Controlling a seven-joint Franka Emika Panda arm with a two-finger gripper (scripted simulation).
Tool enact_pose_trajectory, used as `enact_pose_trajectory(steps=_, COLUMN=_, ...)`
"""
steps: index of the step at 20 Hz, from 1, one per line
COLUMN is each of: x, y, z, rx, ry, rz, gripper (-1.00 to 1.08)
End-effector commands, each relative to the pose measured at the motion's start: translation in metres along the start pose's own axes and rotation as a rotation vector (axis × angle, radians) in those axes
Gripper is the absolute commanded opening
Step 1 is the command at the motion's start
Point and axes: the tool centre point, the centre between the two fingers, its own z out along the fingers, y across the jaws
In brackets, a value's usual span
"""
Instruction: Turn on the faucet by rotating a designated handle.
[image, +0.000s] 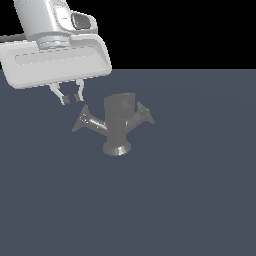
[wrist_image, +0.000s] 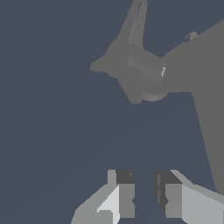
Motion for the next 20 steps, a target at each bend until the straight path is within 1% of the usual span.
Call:
enact_pose_trajectory(steps=1, x=0.024, y=-0.027, z=0.001, rx=-0.031, ry=0.051, rz=-0.068, gripper=-0.11)
enact_pose_trajectory(steps=2, x=0.028, y=0.003, z=0.027, rx=-0.022, ry=0.033, rz=0.009, gripper=-0.66)
enact_pose_trajectory(steps=3, x=0.044, y=0.002, z=0.028, rx=-0.029, ry=0.048, rz=-0.09, gripper=-0.56)
enact_pose_trajectory(steps=4, x=0.04, y=-0.021, z=0.025, rx=-0.032, ry=0.055, rz=-0.138, gripper=-0.56)
enact_pose_trajectory(steps=5, x=0.061, y=-0.025, z=0.02, rx=-0.043, ry=0.107, rz=-0.061, gripper=-0.61)
enact_pose_trajectory(steps=6, x=0.049, y=-0.034, z=0.041, rx=-0.044, ry=0.024, rz=-0.113, gripper=-0.1)
enact_pose_trajectory(steps=7, x=0.037, y=-0.072, z=0.069, rx=-0.007, ry=0.002, rz=-0.022, gripper=-0.71)
enact_pose_trajectory(steps=8, x=0.03, y=-0.019, z=0.084, rx=0.03, ry=-0.019, rz=0.068, gripper=-0.71)
enact_pose_trajectory(steps=9, x=0.105, y=0.036, z=0.05, rx=0.017, ry=0.069, rz=0.115, gripper=0.47)
enact_pose_trajectory(steps=10, x=0.132, y=0.06, z=0.018, rx=0.004, ry=0.156, rz=0.161, gripper=0.47)
enact_pose_trajectory(steps=11, x=0.126, y=0.086, z=-0.013, rx=-0.024, ry=0.245, rz=0.198, gripper=0.36)
enact_pose_trajectory(steps=12, x=0.099, y=0.094, z=-0.051, rx=-0.046, ry=0.316, rz=0.227, gripper=0.36)
enact_pose_trajectory(steps=13, x=0.091, y=0.036, z=-0.019, rx=0.0, ry=0.253, rz=0.29, gripper=-0.72)
enact_pose_trajectory(steps=14, x=0.093, y=0.081, z=0.025, rx=0.046, ry=0.19, rz=0.354, gripper=-0.72)
enact_pose_trajectory(steps=15, x=0.104, y=0.126, z=0.041, rx=0.059, ry=0.188, rz=0.444, gripper=-0.68)
enact_pose_trajectory(steps=16, x=0.111, y=0.146, z=0.038, rx=0.035, ry=0.22, rz=0.477, gripper=-0.75)
enact_pose_trajectory(steps=17, x=0.137, y=0.116, z=0.033, rx=0.087, ry=0.226, rz=0.562, gripper=-0.79)
enact_pose_trajectory(steps=18, x=0.12, y=0.155, z=0.036, rx=0.124, ry=0.231, rz=0.624, gripper=-0.79)
enact_pose_trajectory(steps=19, x=0.133, y=0.196, z=0.042, rx=0.098, ry=0.246, rz=0.528, gripper=-0.71)
enact_pose_trajectory(steps=20, x=0.129, y=0.161, z=0.038, rx=0.073, ry=0.261, rz=0.432, gripper=-0.71)
